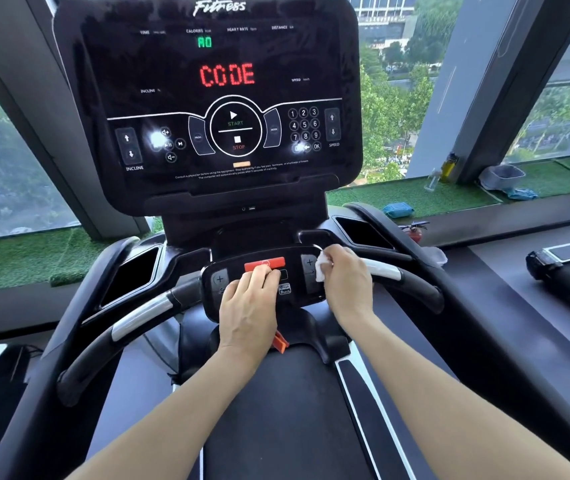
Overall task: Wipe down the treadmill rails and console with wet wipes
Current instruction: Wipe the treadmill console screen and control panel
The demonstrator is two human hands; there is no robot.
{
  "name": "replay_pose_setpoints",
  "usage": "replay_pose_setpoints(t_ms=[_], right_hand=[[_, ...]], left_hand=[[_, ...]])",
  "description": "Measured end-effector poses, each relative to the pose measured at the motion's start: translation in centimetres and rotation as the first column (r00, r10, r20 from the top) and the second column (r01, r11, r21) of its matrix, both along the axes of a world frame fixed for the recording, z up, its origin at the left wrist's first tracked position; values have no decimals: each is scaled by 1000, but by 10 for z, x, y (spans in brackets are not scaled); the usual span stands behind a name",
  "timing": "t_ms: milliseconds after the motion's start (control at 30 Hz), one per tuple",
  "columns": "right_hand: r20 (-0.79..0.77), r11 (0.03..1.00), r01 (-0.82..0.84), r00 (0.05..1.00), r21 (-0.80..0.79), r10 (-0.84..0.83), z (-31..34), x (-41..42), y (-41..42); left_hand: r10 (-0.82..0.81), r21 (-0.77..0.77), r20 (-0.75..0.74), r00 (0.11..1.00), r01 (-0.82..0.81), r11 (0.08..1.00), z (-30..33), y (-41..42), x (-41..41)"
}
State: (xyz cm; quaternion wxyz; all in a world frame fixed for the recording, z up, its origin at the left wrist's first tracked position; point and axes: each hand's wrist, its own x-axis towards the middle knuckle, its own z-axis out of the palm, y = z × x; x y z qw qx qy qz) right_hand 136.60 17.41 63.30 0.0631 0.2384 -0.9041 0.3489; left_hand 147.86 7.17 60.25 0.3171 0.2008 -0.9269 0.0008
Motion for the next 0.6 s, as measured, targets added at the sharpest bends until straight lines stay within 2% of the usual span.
replay_pose_setpoints(t_ms=[200,367,467,600], right_hand=[[45,999,-32,999,18,31,16,-16,-10],[152,998,29,988,-57,-20,-5,8,11],[185,997,74,980,-32,-67,-19,17,17],[213,986,127,972,-104,-103,-28,30,18]], left_hand=[[0,-19,-3,1000,0,1000,-1,1,1],[-11,3,-19,1000,11,1000,-2,0,1],[-18,5,-33,999,18,1000,-4,1,1],[-40,6,-39,998,40,999,-4,-1,1]])
